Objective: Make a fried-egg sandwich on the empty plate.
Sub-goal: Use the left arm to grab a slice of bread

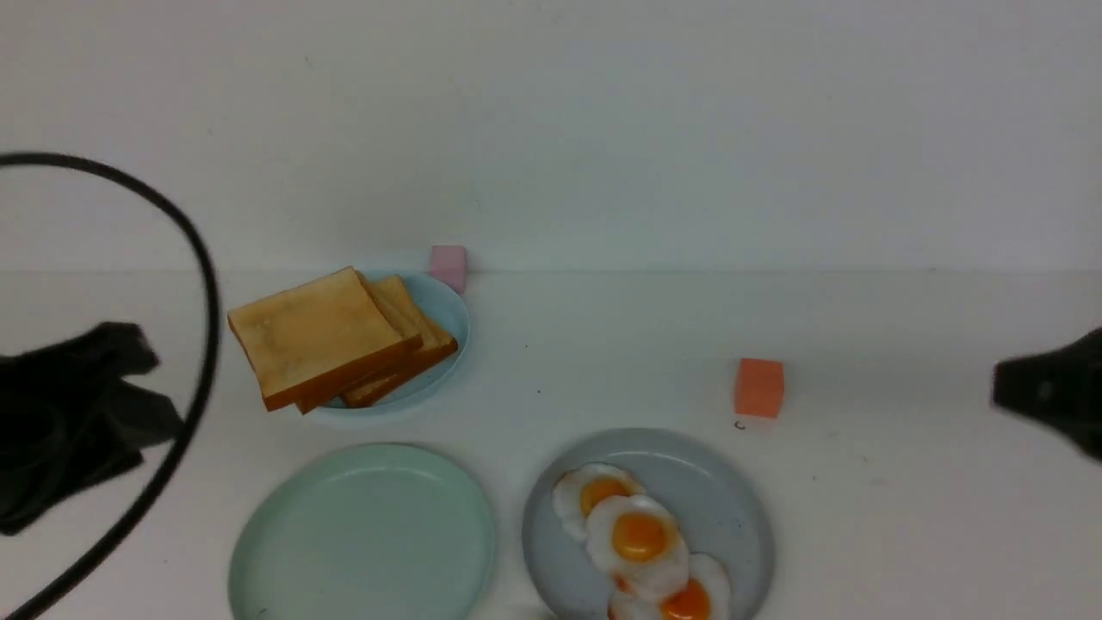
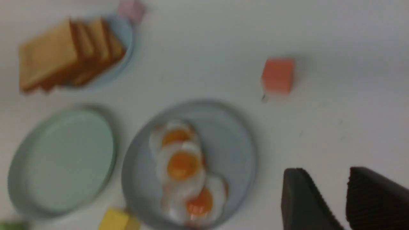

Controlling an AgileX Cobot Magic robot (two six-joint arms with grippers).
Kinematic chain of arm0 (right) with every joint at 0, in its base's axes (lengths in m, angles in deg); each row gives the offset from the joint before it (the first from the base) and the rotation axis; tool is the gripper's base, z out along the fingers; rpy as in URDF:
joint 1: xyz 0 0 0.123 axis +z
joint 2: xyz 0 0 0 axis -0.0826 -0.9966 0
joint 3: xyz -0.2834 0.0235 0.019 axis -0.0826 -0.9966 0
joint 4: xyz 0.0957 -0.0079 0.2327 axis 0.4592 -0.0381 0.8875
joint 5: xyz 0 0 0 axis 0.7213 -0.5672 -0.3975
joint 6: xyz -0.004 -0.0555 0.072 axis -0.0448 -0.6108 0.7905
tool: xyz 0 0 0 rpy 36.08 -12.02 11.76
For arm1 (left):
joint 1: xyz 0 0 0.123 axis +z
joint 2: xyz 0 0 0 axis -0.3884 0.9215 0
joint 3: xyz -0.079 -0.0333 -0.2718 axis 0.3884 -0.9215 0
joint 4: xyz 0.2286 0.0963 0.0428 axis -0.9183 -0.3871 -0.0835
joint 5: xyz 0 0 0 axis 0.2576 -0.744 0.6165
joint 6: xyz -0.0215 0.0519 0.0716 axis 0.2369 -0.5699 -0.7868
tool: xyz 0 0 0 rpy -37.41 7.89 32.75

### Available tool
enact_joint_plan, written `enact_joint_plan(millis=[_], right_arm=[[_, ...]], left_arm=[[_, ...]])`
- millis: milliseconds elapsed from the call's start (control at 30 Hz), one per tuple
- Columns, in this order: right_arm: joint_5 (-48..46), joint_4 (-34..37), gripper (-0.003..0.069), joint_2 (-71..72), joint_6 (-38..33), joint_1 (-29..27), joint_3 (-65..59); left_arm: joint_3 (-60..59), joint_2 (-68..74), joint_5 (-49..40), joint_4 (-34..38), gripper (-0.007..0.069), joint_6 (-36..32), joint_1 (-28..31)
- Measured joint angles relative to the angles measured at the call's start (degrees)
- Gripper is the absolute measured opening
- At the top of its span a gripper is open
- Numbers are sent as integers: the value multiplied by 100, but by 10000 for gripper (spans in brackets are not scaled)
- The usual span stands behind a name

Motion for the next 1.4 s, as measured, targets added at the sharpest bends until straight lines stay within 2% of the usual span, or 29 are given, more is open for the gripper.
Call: enact_joint_plan(millis=[133, 200, 300, 367, 400, 433, 567, 667, 867, 967, 1033, 1200, 1300, 1400], right_arm=[[-175, 13, 241, -286, -101, 372, -6], [-186, 13, 242, -411, -119, 636, -6], [-192, 13, 242, -485, -161, 827, -6], [-229, 17, 242, -548, -288, 1016, -6], [-232, 17, 242, -555, -305, 1024, -6], [-238, 17, 242, -569, -349, 1067, -6], [-249, 10, 242, -575, -378, 1086, -6], [-249, 10, 242, -575, -396, 1086, -6], [-249, -1, 242, -575, -403, 1088, -6], [-249, -1, 242, -575, -403, 1093, -6], [-249, -1, 242, -575, -403, 1095, -6], [-129, -1, 242, -575, -403, 1095, -6], [-95, -1, 242, -575, -403, 1095, -6], [-95, -1, 242, -575, -403, 1095, -6]], left_arm=[[6, 678, 50, 671, 239, -503, 0], [160, 1274, 56, 1260, 239, -1072, 58], [399, 1702, -2, 1684, 239, -1485, 258], [734, 2179, -116, 2082, 239, -1951, 688], [763, 2179, -116, 2108, 239, -1951, 725], [1022, 2498, -223, 2282, 239, -2228, 1056], [1495, 3169, -263, 2355, 259, -2600, 1524], [1694, 3471, -247, 2355, 288, -2760, 1573], [2183, 4229, 12, 2496, 426, -3165, 1575], [2290, 4519, 121, 2657, 446, -3457, 1575], [2316, 4677, 211, 2847, 448, -3757, 1575], [2327, 5104, 398, 3747, 433, -5118, 1575], [2327, 5262, 418, 4401, 392, -5843, 1575], [2327, 5281, 444, 4765, 342, -6176, 1575]])
